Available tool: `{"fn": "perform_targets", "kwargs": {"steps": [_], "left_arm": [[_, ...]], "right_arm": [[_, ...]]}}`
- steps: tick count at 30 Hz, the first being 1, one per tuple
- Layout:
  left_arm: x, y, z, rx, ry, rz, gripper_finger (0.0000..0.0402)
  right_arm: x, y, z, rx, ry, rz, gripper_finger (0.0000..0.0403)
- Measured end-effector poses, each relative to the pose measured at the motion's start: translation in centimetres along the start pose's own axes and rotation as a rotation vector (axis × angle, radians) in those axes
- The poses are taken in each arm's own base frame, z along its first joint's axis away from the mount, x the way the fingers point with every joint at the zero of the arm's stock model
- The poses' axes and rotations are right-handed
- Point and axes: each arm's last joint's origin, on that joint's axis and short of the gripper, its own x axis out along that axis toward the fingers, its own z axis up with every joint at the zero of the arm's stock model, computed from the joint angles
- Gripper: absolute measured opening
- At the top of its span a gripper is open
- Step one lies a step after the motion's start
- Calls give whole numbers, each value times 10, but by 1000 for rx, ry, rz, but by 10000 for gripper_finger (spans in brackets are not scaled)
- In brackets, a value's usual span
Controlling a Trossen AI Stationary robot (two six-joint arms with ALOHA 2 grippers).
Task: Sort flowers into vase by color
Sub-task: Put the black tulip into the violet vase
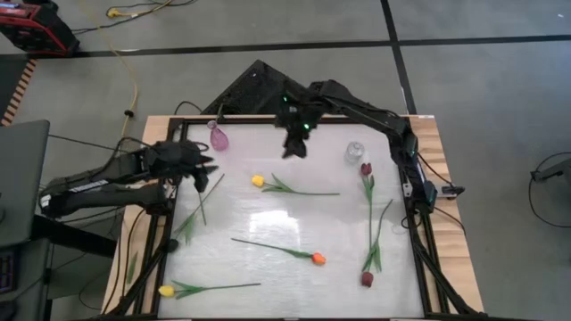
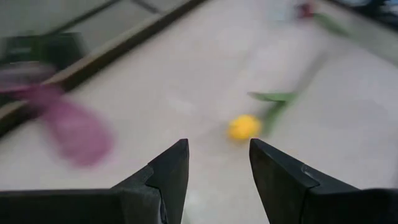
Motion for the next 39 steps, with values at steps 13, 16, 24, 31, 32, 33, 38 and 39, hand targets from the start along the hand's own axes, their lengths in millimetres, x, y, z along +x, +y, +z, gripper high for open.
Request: {"fn": "perform_targets", "kwargs": {"steps": [13, 16, 24, 31, 32, 33, 38, 39], "left_arm": [[33, -53, -23, 298, -139, -421, 157], [39, -63, -35, 365, -169, -468, 157], [56, -75, -61, 433, -167, -507, 157], [63, -77, -65, 405, -116, -499, 157], [64, -78, -66, 396, -110, -497, 157], [65, -78, -66, 390, -101, -495, 157], [68, -76, -70, 318, -20, -436, 157], [67, -76, -69, 299, 18, -413, 157]], "right_arm": [[42, 109, -38, 44, 354, -20, 270], [63, 130, -57, -34, 456, -142, 270], [118, 154, -114, -25, 710, -358, 270], [135, 161, -140, 88, 792, -410, 270], [136, 163, -143, 65, 790, -426, 270], [138, 165, -144, 32, 784, -438, 270], [153, 172, -143, -131, 687, -452, 270], [155, 171, -140, -150, 646, -445, 270]]}}
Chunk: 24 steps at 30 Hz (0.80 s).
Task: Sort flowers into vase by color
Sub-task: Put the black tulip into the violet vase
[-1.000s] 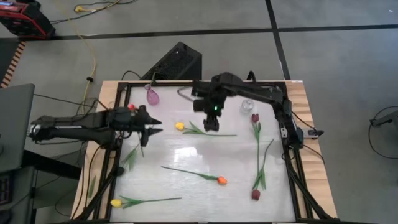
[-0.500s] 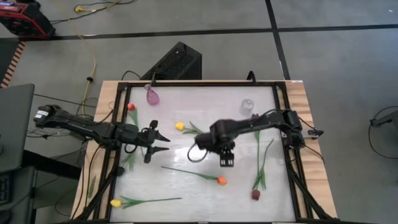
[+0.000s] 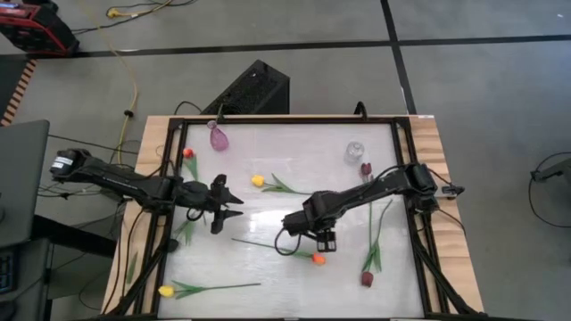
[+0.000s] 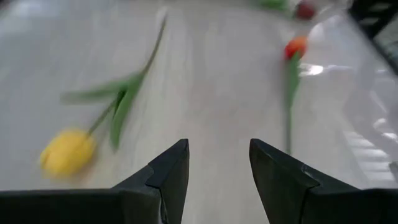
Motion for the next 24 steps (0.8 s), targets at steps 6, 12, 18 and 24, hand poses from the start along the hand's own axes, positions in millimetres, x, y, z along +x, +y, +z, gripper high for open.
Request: {"fn": "perform_targets", "kwargs": {"steps": [6, 12, 18, 24], "left_arm": [[-20, 5, 17, -208, 200, 297, 157], [-28, 15, 12, -336, 419, 558, 157], [-12, 21, -10, -410, 607, 579, 157], [1, 31, -21, -434, 729, 658, 157]], "right_arm": [[-2, -6, 21, -54, -204, 22, 270], [-4, -17, 34, -238, -318, 4, 270], [-3, -40, 38, -316, -323, -15, 270], [0, -60, 36, -280, -285, -12, 270]]}}
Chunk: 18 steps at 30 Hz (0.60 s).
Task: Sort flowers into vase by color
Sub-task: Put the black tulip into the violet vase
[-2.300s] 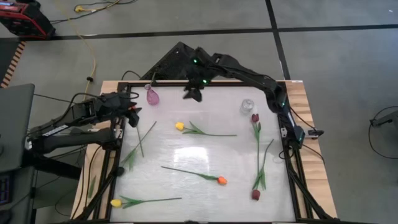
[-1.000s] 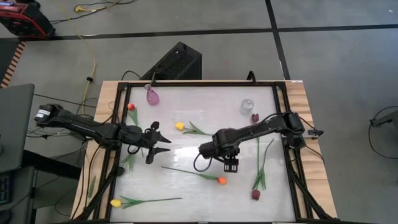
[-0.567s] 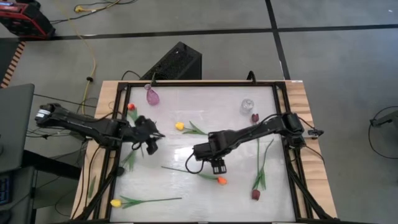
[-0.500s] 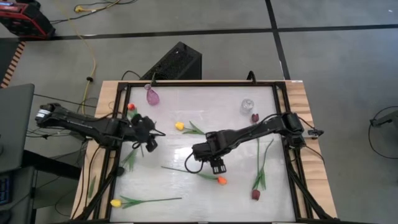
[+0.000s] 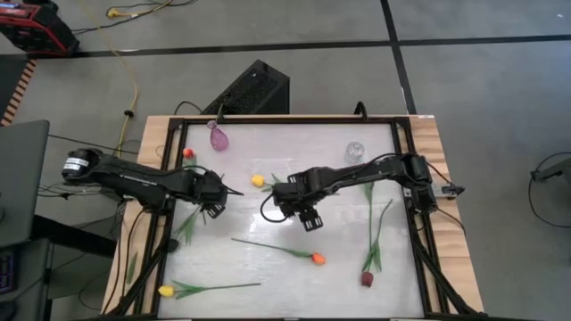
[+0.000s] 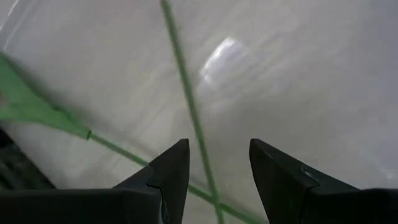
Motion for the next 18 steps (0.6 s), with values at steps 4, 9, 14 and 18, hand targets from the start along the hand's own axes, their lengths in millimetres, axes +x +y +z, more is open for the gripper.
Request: {"fn": "perform_targets", "kwargs": {"steps": [4, 9, 14, 18], "left_arm": [[10, 3, 3, -13, 79, 44, 157], [20, 5, 7, -2, 155, 48, 157], [26, 3, 7, 30, 206, 32, 157], [28, 2, 7, 52, 232, 15, 155]], "right_arm": [[0, -4, -5, 9, 37, 10, 270], [0, -3, -7, -2, 64, 20, 270], [2, -2, -9, 0, 75, 51, 270], [11, 1, -15, 4, 114, 62, 270]]}}
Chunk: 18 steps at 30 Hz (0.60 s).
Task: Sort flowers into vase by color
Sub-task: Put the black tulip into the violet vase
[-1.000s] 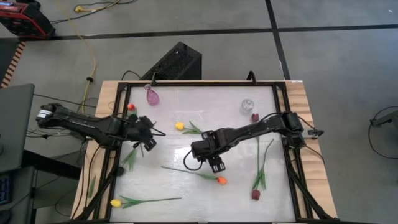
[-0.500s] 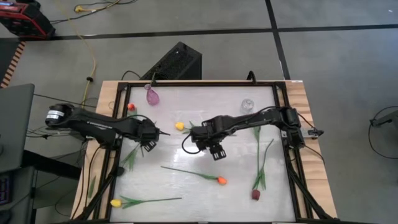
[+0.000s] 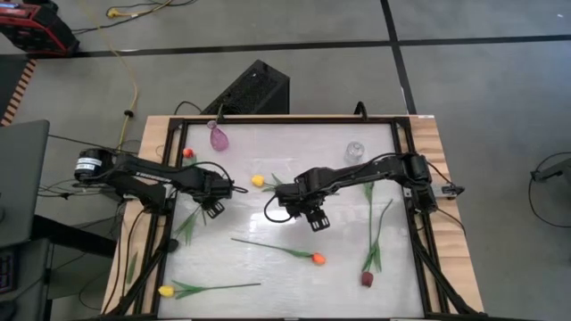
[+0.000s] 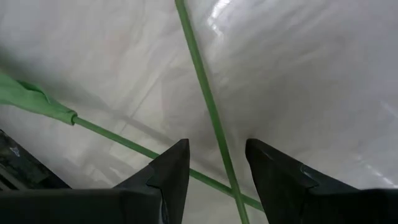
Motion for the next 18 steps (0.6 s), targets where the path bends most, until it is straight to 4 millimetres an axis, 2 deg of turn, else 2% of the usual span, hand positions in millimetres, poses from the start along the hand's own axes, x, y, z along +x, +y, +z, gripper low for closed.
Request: {"fn": "perform_targets", "kwargs": {"steps": [4, 7, 11, 15, 18], "left_arm": [[0, 0, 0, 0, 7, -8, 126], [1, 3, 2, 3, 15, -15, 79], [-2, 5, 9, -11, 6, -24, 11], [-17, 5, 23, -10, -50, -19, 9], [-35, 6, 31, 19, -61, 5, 3]], "right_arm": [[16, 2, -7, 5, 47, 11, 270], [23, 3, -10, 33, 57, 10, 270], [23, 2, -10, 41, 53, 6, 270], [21, -1, -10, 26, 50, -22, 270], [19, -6, -12, 24, 52, -60, 270]]}}
